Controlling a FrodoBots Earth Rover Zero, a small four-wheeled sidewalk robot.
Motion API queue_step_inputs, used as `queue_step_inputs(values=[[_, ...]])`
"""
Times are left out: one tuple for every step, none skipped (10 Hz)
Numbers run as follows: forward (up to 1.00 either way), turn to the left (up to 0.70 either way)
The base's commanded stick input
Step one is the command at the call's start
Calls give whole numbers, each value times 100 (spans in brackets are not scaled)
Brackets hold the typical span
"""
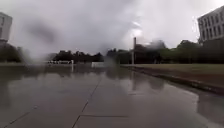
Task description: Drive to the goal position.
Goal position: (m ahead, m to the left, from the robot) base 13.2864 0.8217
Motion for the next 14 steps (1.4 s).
queue_step_inputs(values=[[70, 0], [70, 0], [70, 0], [70, 0], [70, 0], [70, 0], [70, 0], [70, 0], [70, 0], [70, 0], [70, 0], [70, 0], [70, 0], [70, 0]])
